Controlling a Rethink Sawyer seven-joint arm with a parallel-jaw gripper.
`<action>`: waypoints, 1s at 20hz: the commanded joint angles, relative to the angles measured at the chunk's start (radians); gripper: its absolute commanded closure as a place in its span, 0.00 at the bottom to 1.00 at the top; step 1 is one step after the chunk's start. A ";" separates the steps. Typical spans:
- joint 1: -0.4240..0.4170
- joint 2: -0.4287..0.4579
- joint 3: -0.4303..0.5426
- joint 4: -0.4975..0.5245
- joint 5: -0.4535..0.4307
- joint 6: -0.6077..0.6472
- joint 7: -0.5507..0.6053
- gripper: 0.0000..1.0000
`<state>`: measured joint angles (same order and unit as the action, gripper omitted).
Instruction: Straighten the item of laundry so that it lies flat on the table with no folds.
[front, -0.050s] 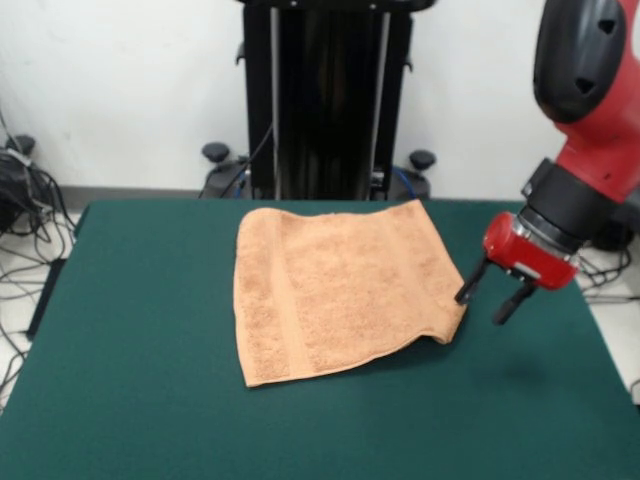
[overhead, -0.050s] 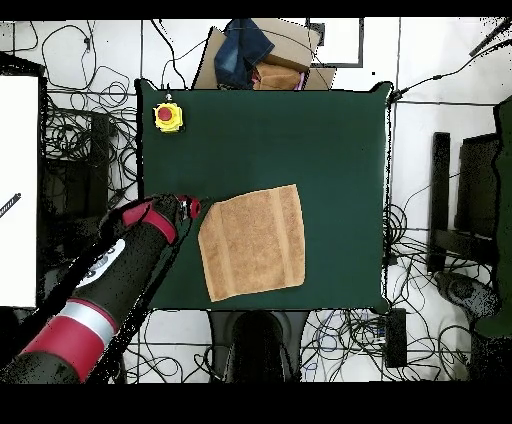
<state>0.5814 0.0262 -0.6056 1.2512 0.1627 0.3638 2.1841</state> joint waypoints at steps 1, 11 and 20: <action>-0.026 0.025 0.100 0.024 0.040 -0.046 0.194 0.00; -0.010 0.031 0.092 0.043 0.046 -0.064 0.216 0.00; -0.043 0.019 0.132 0.072 0.035 -0.108 0.192 0.00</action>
<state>0.5742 0.0350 -0.6056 1.2520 0.1634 0.3262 2.1841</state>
